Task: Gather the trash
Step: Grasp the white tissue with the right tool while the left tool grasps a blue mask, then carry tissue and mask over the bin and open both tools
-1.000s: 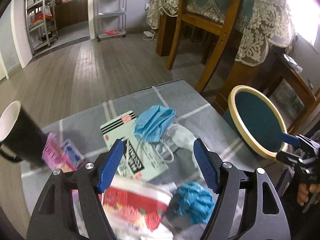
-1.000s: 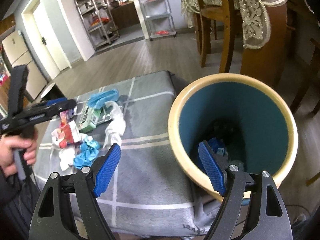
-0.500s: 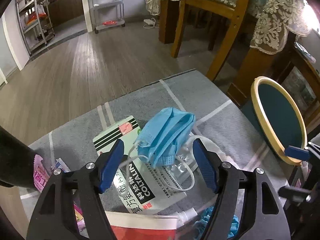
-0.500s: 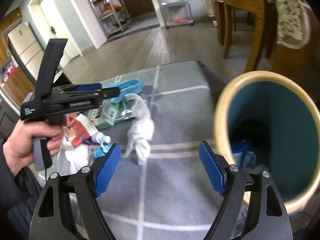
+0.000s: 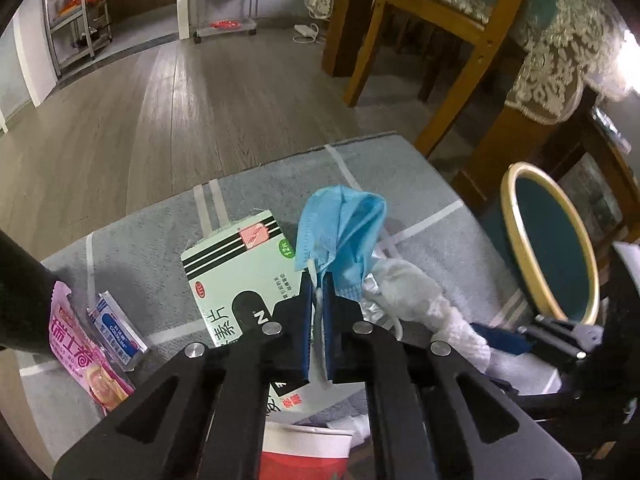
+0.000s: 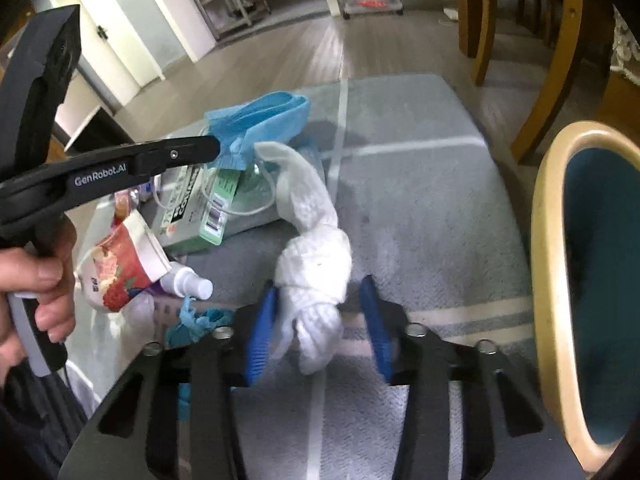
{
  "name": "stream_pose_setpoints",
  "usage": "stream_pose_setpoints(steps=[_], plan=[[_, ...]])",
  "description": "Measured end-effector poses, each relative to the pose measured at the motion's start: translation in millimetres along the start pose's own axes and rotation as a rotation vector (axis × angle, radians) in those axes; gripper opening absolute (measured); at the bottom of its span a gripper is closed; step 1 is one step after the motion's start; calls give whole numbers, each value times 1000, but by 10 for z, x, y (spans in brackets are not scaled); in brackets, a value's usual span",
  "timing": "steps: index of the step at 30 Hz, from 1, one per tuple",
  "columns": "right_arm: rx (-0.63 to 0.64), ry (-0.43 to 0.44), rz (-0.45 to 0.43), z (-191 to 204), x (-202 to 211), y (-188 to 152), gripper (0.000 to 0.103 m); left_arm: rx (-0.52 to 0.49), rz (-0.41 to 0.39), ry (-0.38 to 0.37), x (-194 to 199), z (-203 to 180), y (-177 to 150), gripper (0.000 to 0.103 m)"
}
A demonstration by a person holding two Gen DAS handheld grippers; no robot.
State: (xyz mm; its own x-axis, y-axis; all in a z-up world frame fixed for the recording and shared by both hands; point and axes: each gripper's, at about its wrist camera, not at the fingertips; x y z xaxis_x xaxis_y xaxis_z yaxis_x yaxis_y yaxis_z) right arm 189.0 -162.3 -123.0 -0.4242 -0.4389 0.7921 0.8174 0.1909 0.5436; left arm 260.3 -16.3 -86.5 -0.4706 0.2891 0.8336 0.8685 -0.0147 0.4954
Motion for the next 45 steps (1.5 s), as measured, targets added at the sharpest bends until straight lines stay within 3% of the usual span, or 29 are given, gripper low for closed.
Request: stream_pose_setpoints(steps=[10, 19, 28, 45], plan=[[9, 9, -47, -86, 309, -69, 28, 56, -86, -84, 353, -24, -24, 4], [52, -9, -125, -196, 874, -207, 28, 156, -160, -202, 803, -69, -311, 4], [51, -41, -196, -240, 1259, -371, 28, 124, -216, -225, 1047, -260, -655, 4], [-46, -128, -258, -545, 1537, -537, 28, 110, -143, -231, 918, -464, -982, 4]])
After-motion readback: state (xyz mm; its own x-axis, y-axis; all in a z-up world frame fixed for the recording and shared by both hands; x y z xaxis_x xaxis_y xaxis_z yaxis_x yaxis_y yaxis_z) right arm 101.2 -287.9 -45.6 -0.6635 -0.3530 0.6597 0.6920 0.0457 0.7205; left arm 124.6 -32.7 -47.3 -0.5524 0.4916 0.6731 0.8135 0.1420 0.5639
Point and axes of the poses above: each gripper's, at about its wrist camera, not at the fingertips, and x roughly against the way its jaws point, z to its left, y to its top, and after that the axes turned 10 degrees about x, right-handed
